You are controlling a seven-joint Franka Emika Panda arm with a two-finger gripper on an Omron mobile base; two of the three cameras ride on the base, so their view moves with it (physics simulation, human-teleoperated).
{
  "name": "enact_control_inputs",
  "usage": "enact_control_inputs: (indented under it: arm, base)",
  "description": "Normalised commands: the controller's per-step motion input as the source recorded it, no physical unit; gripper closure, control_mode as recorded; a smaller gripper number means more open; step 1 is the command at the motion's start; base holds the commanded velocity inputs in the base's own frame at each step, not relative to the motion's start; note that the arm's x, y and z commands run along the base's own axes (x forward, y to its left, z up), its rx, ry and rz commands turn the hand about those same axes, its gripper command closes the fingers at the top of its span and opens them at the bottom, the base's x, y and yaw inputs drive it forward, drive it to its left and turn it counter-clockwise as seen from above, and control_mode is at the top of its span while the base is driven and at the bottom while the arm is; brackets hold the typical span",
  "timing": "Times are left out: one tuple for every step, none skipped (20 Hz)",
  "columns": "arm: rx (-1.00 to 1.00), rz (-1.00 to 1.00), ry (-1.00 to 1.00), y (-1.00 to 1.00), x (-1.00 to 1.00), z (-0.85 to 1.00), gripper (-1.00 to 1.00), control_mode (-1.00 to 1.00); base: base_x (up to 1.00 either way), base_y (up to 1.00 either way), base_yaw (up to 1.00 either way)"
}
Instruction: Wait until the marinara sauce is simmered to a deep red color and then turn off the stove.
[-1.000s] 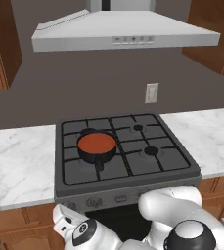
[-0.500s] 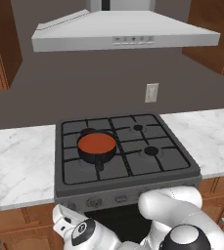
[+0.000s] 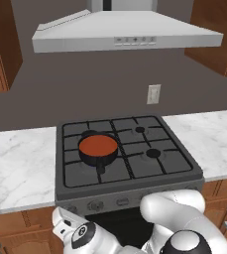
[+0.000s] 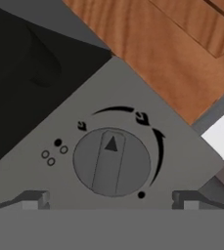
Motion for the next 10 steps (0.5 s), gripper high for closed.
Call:
enact_control_inputs:
  arm:
    - [0.00,0.00,0.00,0.06,0.04,0.00,-1.00,-1.00]
    - [0.00,0.00,0.00,0.06,0.04,0.00,-1.00,-1.00]
    - [0.00,0.00,0.00,0.06,0.05,0.00,-1.00,-1.00]
    - [0.00,0.00,0.00,0.05,0.06,0.00,-1.00,-1.00]
    - [0.00,0.00,0.00,0.04,0.09,0.00,-1.00,-1.00]
    - [0.00,0.00,0.00,0.02,0.10,0.00,-1.00,-1.00]
    - [0.00,0.00,0.00,0.02,0.10,0.00,-1.00,-1.00]
    - [0.00,0.00,0.00,0.03,0.11,0.00,-1.00,-1.00]
    - [0.00,0.00,0.00,0.04,0.11,0.00,-1.00,-1.00]
    - [0.00,0.00,0.00,0.04,0.11,0.00,-1.00,-1.00]
  base:
    - [0.00,0.00,0.00]
    - [0.00,0.00,0.00]
    - [0.00,0.00,0.00]
    - [0.00,0.00,0.00]
    - [0.00,0.00,0.00]
    - [0.00,0.00,0.00]
    - [0.00,0.00,0.00]
    - [0.00,0.00,0.00]
    - [0.00,0.00,0.00]
    - [0.00,0.00,0.00]
